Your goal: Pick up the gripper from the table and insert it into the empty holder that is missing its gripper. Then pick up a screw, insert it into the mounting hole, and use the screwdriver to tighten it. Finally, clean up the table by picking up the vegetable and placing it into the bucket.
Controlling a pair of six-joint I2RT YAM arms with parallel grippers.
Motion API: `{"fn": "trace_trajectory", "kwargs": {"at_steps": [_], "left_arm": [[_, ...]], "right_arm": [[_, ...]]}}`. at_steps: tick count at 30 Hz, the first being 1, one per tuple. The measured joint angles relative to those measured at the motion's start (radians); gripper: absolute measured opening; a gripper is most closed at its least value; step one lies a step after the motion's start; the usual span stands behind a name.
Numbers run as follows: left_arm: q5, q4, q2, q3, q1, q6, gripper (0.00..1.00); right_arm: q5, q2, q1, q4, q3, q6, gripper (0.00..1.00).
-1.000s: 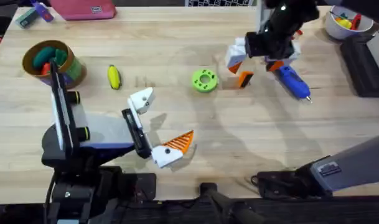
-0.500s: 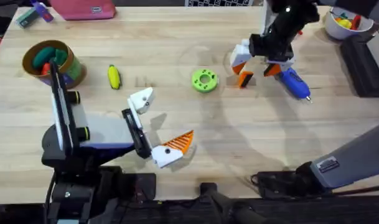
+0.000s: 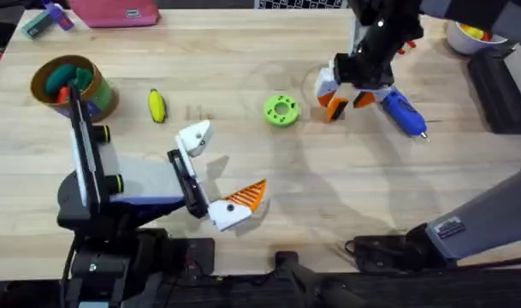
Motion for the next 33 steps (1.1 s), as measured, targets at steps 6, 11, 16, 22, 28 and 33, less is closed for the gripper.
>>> {"fn": "trace_trajectory", "kwargs": {"at_steps": [6, 11, 16, 22, 28, 33], "left_arm": [[0.000, 0.000, 0.000, 0.000, 0.000, 0.000, 0.986], [0.000, 0.000, 0.000, 0.000, 0.000, 0.000, 0.986], [0.000, 0.000, 0.000, 0.000, 0.000, 0.000, 0.986], [0.000, 0.000, 0.000, 0.000, 0.000, 0.000, 0.987], [0.000, 0.000, 0.000, 0.000, 0.000, 0.000, 0.985], [0.000, 0.000, 0.000, 0.000, 0.000, 0.000, 0.985]], "right_arm": [[0.003, 0.031, 0.003, 0.007, 0.000, 0.009, 0.466], [0.004, 0.040, 0.005, 0.019, -0.004, 0.013, 0.260], [0.005, 0.040, 0.007, 0.025, -0.004, 0.015, 0.018], [0.026, 0.040, 0.011, 0.022, -0.004, 0.015, 0.013], [0.038, 0.006, 0.017, 0.012, -0.009, 0.015, 0.011], [0.040, -0.136, 0.024, 0.007, -0.011, 0.015, 0.010]]}}
